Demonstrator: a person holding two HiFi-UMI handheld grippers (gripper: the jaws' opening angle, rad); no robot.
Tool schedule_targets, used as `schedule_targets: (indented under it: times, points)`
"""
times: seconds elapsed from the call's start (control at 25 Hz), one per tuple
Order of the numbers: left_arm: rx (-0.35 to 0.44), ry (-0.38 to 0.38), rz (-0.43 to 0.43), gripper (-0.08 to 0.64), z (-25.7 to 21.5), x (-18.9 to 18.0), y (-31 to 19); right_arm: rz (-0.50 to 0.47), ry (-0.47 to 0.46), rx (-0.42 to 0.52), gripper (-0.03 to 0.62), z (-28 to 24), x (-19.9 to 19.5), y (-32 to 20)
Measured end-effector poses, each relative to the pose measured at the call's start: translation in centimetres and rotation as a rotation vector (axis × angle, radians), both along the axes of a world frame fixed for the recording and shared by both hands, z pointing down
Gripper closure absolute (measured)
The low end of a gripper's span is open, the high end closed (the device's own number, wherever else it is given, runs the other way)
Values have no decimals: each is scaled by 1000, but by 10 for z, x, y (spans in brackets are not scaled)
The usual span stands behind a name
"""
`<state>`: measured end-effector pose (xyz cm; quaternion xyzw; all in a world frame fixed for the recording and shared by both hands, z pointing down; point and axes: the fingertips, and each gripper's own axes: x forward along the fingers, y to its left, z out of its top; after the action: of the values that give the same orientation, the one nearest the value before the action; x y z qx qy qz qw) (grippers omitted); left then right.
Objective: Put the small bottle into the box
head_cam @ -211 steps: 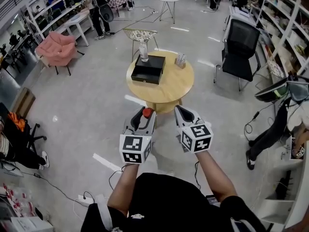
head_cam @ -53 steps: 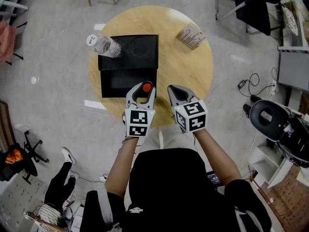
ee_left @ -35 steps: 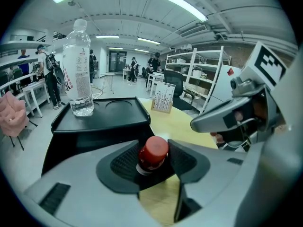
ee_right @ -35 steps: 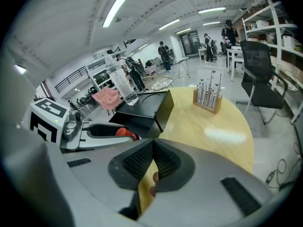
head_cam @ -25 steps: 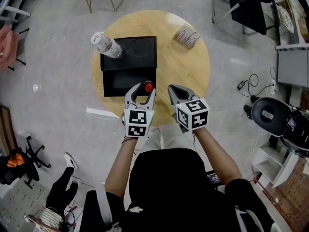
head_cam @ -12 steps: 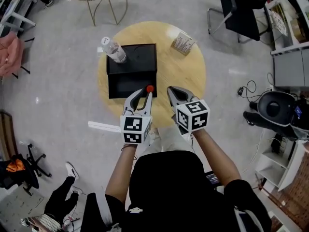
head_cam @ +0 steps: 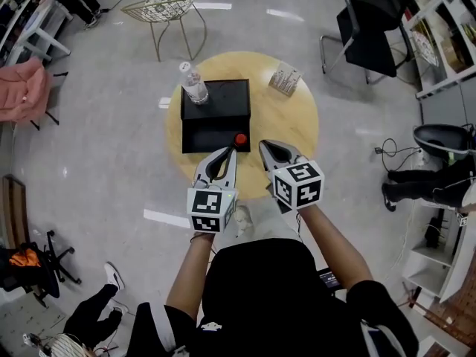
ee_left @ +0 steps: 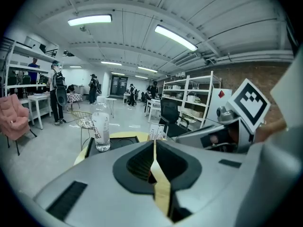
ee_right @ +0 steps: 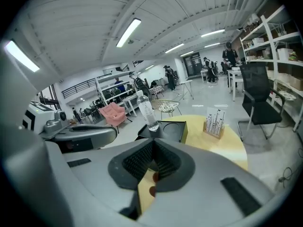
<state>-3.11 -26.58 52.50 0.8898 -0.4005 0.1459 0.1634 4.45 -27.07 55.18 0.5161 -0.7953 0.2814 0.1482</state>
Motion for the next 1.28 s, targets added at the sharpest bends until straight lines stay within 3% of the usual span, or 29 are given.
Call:
schedule_targets:
  times: [0.64,1.08,1.28]
  points:
    - [158,79,5,548,-79,-40,56,-36,78,177,591,-70,-45,53]
    - [241,112,-9,548,-125,-28,69,-49,85,265,591,-111,-40,65]
    - [274,115,-21,548,-141,-11,89,-44,72,307,591,-131,-19,79]
